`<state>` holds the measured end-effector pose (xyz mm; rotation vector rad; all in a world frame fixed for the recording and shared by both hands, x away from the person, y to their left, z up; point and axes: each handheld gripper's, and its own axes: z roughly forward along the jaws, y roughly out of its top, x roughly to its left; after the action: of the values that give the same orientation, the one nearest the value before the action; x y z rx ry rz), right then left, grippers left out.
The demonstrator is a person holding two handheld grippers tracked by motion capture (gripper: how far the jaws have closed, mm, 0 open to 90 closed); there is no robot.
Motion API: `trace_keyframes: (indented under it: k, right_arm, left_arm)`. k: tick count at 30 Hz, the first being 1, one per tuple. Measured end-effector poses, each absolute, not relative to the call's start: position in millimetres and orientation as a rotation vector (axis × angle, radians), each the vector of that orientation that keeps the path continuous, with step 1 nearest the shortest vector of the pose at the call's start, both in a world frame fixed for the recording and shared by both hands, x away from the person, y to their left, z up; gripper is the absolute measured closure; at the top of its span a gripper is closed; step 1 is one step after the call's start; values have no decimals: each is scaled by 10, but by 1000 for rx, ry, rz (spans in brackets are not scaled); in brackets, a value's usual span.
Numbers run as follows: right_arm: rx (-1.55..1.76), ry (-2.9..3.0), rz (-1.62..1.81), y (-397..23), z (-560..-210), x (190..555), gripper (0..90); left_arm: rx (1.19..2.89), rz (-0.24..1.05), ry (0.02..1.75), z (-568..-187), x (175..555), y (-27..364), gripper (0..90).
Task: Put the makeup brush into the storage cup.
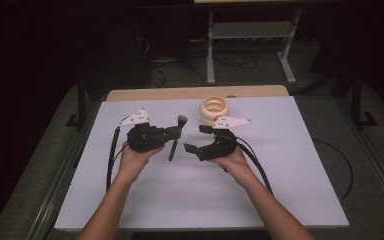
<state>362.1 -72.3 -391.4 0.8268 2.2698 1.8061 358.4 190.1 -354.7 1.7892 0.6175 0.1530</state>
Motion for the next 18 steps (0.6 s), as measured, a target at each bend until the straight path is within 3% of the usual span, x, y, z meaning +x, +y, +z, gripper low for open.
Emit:
trace_keyframes:
  k: [4,18]
  right_arm:
    - [845,2298,1802,-680,-3958,3619,65]
    - [861,2289,1860,-566,-3997,3541,260]
  left_arm:
    - [1786,153,620,-3553,3584,1883,775]
    - [1767,148,606,-3555,3556,1808,775]
